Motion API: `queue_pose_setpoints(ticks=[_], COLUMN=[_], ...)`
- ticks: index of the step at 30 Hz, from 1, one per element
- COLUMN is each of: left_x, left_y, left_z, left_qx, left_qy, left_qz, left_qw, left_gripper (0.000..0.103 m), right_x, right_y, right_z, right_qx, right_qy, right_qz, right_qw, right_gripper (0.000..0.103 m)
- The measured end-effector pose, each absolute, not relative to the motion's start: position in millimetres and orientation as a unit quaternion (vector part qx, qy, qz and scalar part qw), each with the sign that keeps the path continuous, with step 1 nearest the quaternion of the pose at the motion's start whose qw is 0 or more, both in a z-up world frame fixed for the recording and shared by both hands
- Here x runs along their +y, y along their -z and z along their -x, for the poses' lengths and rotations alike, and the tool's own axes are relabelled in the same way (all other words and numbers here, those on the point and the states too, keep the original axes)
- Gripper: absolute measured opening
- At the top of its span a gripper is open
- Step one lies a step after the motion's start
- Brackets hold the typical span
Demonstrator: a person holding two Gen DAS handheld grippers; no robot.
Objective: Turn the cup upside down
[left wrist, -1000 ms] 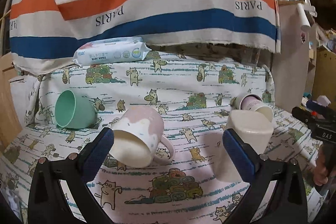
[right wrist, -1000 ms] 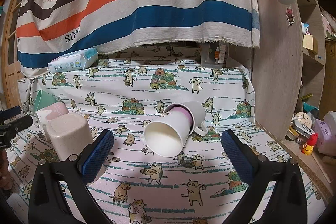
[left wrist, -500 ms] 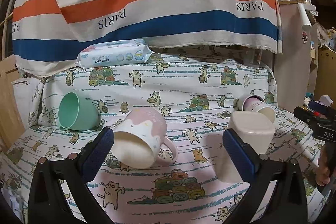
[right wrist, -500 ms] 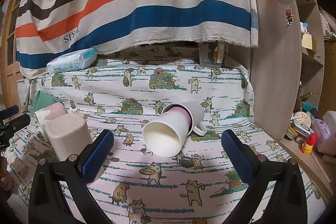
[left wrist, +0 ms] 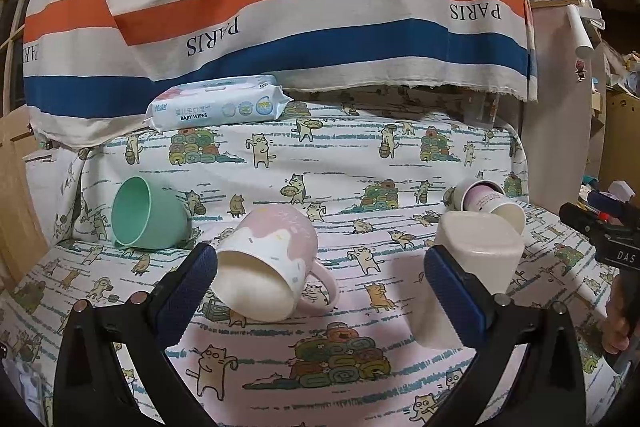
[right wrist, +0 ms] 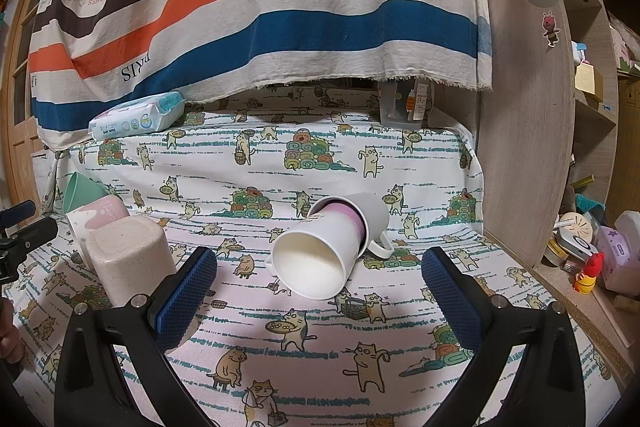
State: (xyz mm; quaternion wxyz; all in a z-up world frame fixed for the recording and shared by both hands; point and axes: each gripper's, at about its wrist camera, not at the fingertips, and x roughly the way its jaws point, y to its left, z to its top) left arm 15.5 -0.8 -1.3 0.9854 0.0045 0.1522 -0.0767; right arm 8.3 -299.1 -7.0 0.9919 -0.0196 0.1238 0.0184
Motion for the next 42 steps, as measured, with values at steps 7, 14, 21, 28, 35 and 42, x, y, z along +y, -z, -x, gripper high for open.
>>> queue_pose_setpoints(ticks=[7,14,21,28,35,42], left_x=[-0.9,-0.7,0.0,0.6,3.9,2.7], left_y=[1.3,1.2,1.4,1.4,1.2,1.3], left_z=[-15.2,-15.1,-15.4,-15.7,-17.1,-17.5], left_qx=[0.153,0.152,0.153,0.154,0.156,0.158], left_qy=[0.077,0.077,0.075,0.074,0.070,0.071], left_qz=[-0.004,-0.005,-0.004,-0.004,-0.001,-0.002], left_qw=[0.985,0.985,0.985,0.985,0.985,0.985], left_gripper=[0.103,0.103,0.103,0.103,0.103,0.103], right_x=[-299.2,-300.1,-300.6,-299.8,-299.6,-300.2], right_y=[7.2,7.5,9.2,9.0,8.8,9.4], right_z=[-8.4,-9.3,-10.6,-10.0,-9.7,-9.2], right_qx=[0.124,0.124,0.131,0.125,0.124,0.125], right_qy=[-0.019,-0.016,-0.020,-0.015,-0.014,-0.014], right_qz=[0.019,0.019,0.017,0.018,0.018,0.017], right_qw=[0.992,0.992,0.991,0.992,0.992,0.992], right_gripper=[0.103,0.103,0.103,0.103,0.103,0.103])
